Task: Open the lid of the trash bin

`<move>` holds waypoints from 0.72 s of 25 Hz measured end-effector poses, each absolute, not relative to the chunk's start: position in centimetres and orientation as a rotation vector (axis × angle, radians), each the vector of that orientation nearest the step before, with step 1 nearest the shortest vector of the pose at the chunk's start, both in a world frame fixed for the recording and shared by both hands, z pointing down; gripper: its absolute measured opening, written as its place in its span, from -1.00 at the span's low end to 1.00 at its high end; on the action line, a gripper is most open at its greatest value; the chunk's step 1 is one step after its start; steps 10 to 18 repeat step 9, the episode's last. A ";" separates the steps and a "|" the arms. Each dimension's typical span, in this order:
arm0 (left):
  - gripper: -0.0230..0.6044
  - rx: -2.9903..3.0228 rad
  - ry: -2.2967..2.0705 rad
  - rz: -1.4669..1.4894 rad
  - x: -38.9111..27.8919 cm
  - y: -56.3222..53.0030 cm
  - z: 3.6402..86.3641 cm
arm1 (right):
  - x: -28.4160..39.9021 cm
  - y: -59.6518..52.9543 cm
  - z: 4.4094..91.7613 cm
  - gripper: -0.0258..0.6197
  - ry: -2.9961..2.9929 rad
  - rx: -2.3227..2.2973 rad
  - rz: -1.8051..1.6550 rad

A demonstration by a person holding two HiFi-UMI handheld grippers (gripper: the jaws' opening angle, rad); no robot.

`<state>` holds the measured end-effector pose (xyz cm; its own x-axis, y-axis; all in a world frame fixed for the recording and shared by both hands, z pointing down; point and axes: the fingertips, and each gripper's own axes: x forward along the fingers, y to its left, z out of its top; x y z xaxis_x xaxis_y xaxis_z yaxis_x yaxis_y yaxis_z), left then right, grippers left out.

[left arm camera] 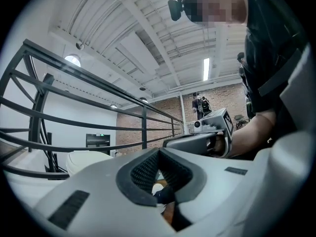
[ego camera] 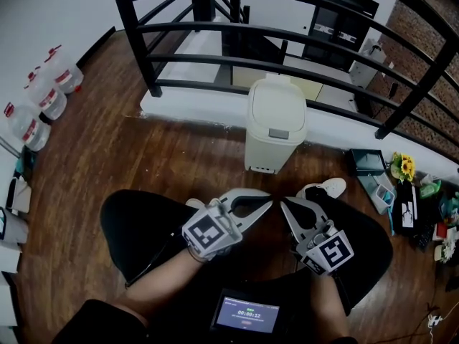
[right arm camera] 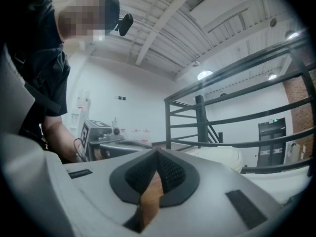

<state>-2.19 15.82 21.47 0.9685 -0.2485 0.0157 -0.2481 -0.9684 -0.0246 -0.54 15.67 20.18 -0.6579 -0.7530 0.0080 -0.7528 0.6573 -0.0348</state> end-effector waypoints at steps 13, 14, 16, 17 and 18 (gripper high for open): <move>-0.81 -3.093 0.397 -0.012 -3.0 16.1 22.3 | -1.5 16.2 21.1 -0.86 2.854 -1.289 -0.050; -0.81 -3.093 0.397 -0.012 -3.0 16.1 22.3 | -1.5 16.2 21.1 -0.86 2.854 -1.289 -0.050; -0.81 -3.093 0.397 -0.012 -3.0 16.1 22.3 | -1.5 16.2 21.1 -0.86 2.854 -1.289 -0.050; -0.81 -3.093 0.397 -0.012 -3.0 16.1 22.3 | -1.5 16.2 21.1 -0.86 2.854 -1.289 -0.050; -0.81 -3.093 0.397 -0.012 -3.0 16.1 22.3 | -1.5 16.2 21.1 -0.86 2.854 -1.289 -0.050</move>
